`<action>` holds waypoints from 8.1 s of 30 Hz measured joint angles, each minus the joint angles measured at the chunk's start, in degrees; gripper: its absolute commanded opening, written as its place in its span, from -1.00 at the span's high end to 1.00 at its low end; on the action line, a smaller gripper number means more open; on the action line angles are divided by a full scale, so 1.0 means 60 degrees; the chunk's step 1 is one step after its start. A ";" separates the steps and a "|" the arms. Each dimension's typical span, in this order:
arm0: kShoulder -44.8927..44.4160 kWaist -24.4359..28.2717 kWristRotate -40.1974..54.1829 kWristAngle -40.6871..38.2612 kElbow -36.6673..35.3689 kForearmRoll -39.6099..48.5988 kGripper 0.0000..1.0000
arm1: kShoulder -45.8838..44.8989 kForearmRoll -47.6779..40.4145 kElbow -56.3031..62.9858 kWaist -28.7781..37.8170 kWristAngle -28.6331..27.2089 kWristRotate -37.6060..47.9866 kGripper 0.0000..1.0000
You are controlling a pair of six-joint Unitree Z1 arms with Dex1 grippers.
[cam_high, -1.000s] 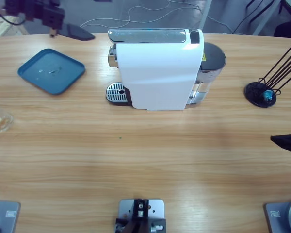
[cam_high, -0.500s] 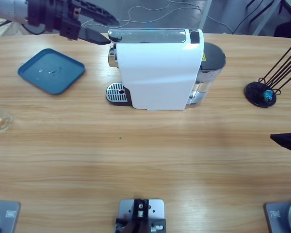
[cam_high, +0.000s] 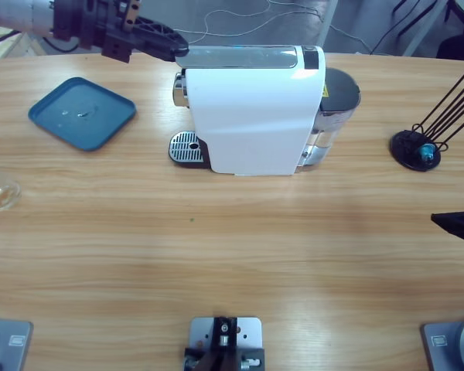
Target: Pour coffee
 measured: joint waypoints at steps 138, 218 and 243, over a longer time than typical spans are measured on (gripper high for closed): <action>-0.5634 -0.3380 0.5785 0.7876 0.3730 0.1036 -0.98 | 0.7692 -1.2253 0.4686 -0.6067 -0.1912 0.2946 0.21; -0.5550 -0.3380 0.5607 0.7876 0.4051 0.0883 -0.98 | 0.7611 -1.2093 0.5036 -0.5767 -0.1951 0.2945 0.39; -0.5550 -0.3380 0.5607 0.7876 0.4070 0.0882 -0.98 | 0.7768 -1.2285 0.5073 -0.5892 -0.1926 0.2833 0.91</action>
